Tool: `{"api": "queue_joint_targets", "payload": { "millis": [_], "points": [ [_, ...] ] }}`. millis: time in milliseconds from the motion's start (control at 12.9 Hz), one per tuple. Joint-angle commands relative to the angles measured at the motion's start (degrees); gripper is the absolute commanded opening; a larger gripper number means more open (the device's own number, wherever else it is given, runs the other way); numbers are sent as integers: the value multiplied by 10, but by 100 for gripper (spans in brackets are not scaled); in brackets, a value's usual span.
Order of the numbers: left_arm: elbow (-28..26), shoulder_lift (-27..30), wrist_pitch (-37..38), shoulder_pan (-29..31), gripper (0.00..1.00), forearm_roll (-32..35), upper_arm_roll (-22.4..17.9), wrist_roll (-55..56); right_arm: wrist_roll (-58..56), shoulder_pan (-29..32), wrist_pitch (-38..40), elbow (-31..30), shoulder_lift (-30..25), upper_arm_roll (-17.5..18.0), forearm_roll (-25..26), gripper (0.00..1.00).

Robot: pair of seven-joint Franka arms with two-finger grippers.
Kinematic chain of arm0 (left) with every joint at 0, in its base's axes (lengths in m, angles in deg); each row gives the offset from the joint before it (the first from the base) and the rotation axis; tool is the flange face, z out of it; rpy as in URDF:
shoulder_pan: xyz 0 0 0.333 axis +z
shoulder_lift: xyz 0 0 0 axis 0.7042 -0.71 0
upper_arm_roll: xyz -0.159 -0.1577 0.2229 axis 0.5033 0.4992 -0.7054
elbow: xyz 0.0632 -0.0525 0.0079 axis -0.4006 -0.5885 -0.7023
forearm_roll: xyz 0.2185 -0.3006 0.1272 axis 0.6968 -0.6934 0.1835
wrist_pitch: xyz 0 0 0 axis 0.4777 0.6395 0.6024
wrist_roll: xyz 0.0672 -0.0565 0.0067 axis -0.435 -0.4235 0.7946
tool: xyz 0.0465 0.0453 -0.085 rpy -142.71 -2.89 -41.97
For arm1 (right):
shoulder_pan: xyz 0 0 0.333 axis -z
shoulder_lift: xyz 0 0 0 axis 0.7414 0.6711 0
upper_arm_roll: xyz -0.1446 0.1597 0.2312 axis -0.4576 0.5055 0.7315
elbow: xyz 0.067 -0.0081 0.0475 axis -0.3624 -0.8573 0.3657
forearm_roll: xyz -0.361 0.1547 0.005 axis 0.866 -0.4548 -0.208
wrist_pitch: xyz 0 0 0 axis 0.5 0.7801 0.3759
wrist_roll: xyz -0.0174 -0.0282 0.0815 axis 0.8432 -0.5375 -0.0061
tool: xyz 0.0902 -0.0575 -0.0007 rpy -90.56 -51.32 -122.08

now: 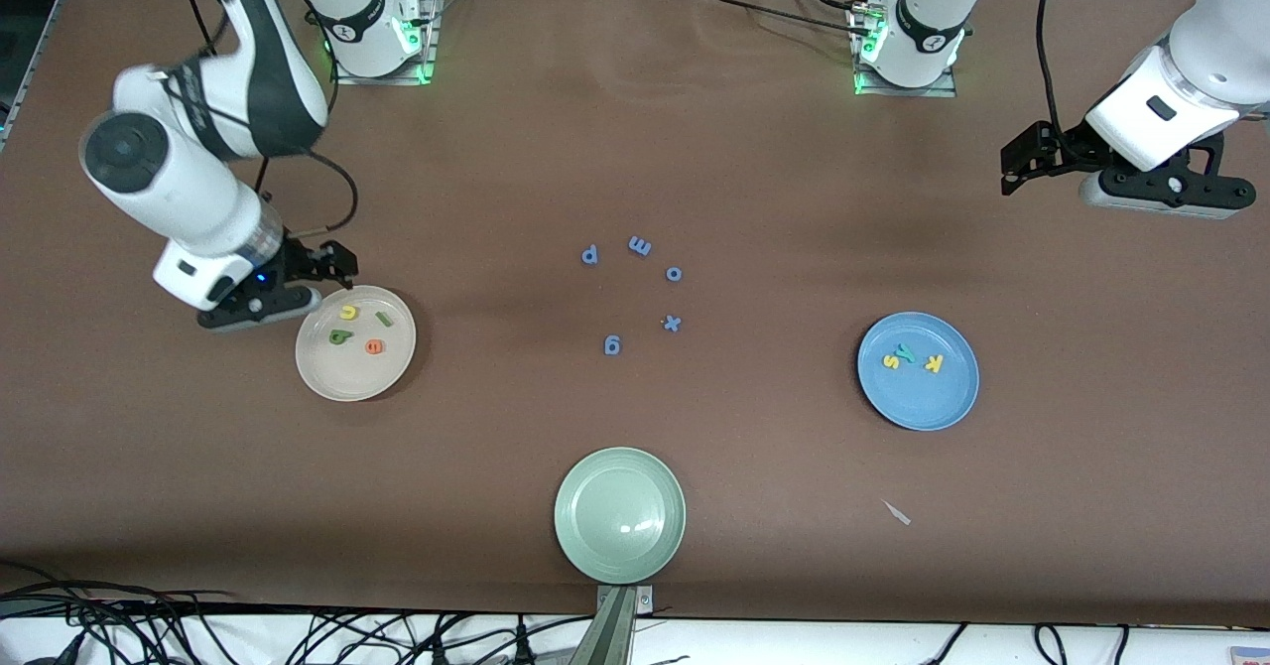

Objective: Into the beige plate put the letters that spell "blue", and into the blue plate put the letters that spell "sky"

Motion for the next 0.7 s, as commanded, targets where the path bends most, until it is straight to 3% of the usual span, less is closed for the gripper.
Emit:
{"api": "queue_joint_targets", "payload": {
  "millis": [0,233,620],
  "points": [
    [11,-4,1,0,100,-16,0,4,5,0,81,37,-44,-1,-22,100],
    [11,-4,1,0,100,-16,0,4,5,-1,159,102,-39,-2,-22,100],
    [11,-3,1,-1,100,-16,1,4,-2,4,213,158,-16,-6,-21,100]
  ]
}}
